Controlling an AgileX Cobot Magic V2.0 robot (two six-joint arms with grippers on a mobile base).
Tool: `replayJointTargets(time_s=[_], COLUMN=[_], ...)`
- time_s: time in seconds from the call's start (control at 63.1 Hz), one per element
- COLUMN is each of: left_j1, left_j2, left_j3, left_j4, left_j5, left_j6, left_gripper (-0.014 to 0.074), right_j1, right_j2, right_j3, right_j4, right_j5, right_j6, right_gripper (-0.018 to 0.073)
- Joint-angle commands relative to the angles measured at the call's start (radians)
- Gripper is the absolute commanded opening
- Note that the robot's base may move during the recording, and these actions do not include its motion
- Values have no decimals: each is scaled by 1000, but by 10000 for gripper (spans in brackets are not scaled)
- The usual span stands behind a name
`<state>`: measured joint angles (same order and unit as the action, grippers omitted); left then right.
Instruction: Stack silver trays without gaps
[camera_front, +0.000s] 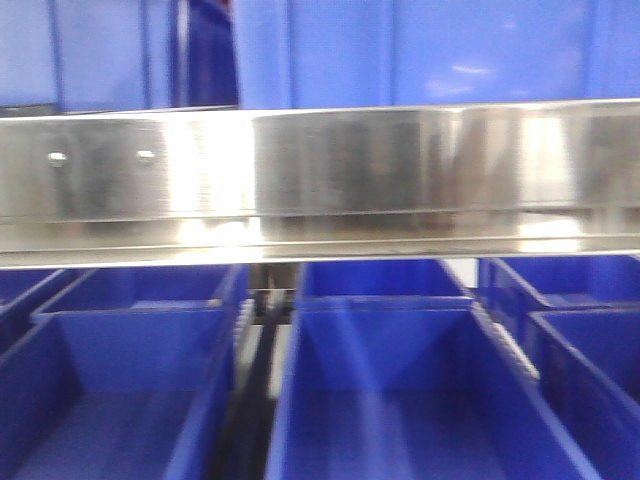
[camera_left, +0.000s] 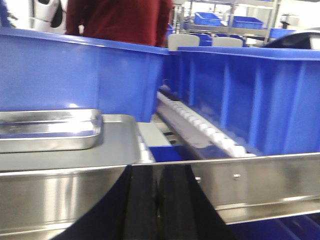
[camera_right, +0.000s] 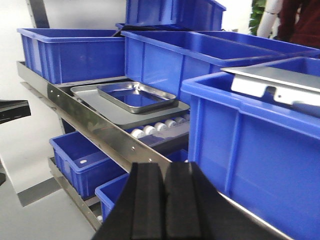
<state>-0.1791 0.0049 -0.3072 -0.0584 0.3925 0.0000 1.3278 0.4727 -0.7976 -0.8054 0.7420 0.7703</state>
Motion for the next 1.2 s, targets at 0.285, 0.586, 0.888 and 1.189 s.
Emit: replayJointTargets(time_s=[0.285,0.586,0.888,1.189], left_j1=[-3,-3,-3,-3], left_j2=[-5,-5,-5,-5], left_j3=[2,2,2,2], left_j4=[0,0,0,0], left_j5=[-17,-17,-17,-17], left_j6=[0,0,0,0], left_gripper=[-6,-6,-6,-6], right_j1=[-16,-296,-813,-1164], right_j2=[-12,-75,-76,-184], right_j3=[1,38,157,354], right_j4=[-32,-38,-38,-37], right_j5=[-18,-82,-349,-601], right_j6=[-5,-5,-5,-5], right_gripper=[-70,-70,-70,-70])
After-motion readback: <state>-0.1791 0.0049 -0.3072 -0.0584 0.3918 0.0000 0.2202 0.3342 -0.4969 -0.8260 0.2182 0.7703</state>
